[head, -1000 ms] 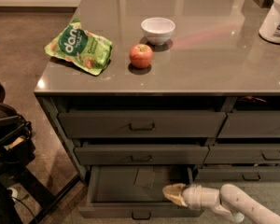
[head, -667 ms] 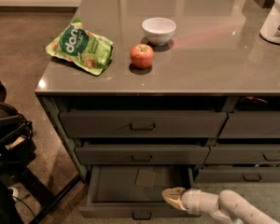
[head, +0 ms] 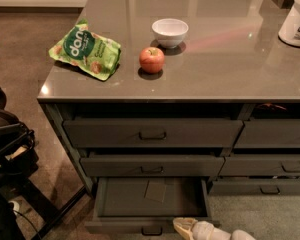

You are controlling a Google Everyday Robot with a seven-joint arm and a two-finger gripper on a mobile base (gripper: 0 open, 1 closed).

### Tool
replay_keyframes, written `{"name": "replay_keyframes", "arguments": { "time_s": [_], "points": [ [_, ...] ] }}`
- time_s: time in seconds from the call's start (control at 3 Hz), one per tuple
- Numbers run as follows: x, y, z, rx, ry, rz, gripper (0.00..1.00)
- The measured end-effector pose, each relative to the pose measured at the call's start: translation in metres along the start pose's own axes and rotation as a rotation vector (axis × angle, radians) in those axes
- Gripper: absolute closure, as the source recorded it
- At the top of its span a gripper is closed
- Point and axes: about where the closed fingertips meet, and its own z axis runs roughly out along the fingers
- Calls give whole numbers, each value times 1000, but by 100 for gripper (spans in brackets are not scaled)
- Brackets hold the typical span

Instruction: Close bottom drawer

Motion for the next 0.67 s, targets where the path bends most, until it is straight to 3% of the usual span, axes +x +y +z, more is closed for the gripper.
{"name": "replay_keyframes", "arguments": {
  "time_s": [0.67],
  "points": [
    [57, -2, 2, 14, -1, 125, 100]
  ]
}}
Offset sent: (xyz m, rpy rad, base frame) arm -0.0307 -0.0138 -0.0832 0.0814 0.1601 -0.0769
